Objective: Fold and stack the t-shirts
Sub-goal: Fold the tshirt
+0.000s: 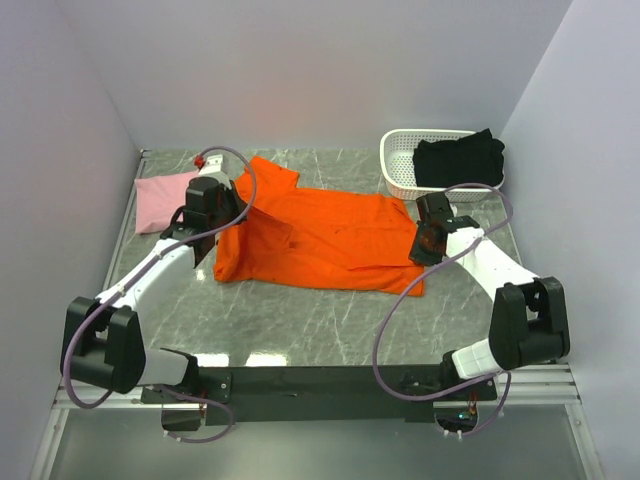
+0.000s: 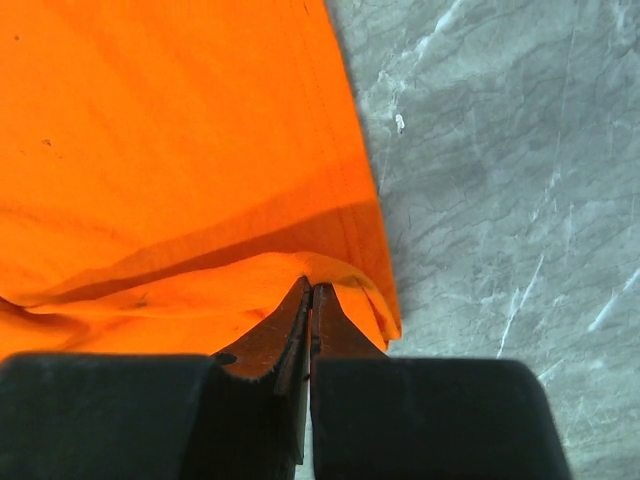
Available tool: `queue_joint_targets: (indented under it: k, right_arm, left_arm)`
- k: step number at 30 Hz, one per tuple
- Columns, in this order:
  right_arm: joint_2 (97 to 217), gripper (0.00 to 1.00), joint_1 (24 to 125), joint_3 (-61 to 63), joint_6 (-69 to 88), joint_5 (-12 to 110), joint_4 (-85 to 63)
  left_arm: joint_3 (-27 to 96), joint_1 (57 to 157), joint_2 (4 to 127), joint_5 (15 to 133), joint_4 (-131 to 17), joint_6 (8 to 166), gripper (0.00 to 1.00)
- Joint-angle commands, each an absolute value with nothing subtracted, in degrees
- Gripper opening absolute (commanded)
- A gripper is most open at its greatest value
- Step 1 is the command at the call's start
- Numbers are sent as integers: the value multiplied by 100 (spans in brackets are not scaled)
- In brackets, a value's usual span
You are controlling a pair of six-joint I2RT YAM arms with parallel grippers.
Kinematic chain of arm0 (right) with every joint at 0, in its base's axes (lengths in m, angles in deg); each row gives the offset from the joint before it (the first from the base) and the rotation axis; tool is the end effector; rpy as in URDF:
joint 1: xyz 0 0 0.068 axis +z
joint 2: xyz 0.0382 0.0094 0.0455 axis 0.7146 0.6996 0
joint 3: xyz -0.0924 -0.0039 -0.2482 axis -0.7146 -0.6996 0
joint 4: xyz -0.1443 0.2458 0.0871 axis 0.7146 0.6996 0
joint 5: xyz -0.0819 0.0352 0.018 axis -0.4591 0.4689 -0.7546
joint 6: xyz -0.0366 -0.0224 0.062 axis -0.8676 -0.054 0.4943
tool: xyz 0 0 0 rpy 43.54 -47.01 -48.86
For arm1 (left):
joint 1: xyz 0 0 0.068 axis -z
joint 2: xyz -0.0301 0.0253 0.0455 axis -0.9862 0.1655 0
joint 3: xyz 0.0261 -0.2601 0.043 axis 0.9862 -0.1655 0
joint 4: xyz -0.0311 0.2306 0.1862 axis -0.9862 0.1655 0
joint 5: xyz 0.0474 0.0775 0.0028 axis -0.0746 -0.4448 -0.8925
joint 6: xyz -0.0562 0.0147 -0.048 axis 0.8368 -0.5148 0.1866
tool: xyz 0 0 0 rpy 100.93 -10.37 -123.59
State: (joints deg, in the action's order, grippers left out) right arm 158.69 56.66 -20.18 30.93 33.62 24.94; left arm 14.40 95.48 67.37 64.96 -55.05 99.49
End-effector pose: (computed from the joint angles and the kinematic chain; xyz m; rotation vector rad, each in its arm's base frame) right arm 0.3196 0.0540 0.1615 0.4342 2.6493 0.0344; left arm 0.3576 -0.0952 0.2400 -0.1595 2.0212 -0.4195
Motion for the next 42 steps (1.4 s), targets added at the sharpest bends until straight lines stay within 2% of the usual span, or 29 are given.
queue_joint_targets:
  k: [1,14,22,24,26,27,29,30,31,34,36,37,42]
  right_arm:
    - [15521,0,5615,-2008,3045,3234,2329]
    - [15520,0,5607,-2105,2975,3322,2295]
    - [15915,0,5581,-2017,2931,3366,2163]
    - [16064,0,5563,-1903,2913,3348,2162]
    - [16161,0,5554,-1754,2904,3304,2154]
    - [16240,0,5537,-1701,2896,3287,2162]
    - [16276,9,5519,-1552,2878,3251,2180]
    - [16302,15,5501,-1525,2861,3234,2180]
    - [16294,31,5475,-1499,2852,3225,2197]
    - [16092,59,5466,-1533,2834,3128,2145]
    - [15838,66,5448,-1691,2825,3067,2119]
    - [15741,72,5448,-1753,2825,3058,2092]
    - [15179,76,5422,-2525,2869,3330,1864]
  left_arm:
    - [1337,9515,6310,6574,-5825,9906,0]
    - [1214,9515,6115,6574,-5798,9950,0]
    - [1521,9506,6581,6574,-5693,9906,2]
    - [1679,9506,6730,6391,-5649,9906,10]
    - [1898,9489,6809,6285,-5579,9897,28]
    - [1969,9480,6870,6249,-5553,9906,45]
    - [2188,9480,6915,6126,-5509,9949,64]
    - [2250,9480,6915,6082,-5500,9967,77]
    - [2329,9480,6898,6047,-5500,9985,81]
    - [2147,9480,6670,5959,-5500,10064,89]
    - [1918,9506,6442,5959,-5500,10222,96]
    - [1656,9532,6371,5968,-5500,10283,97]
    - [916,9725,5845,5687,-4965,10740,97]
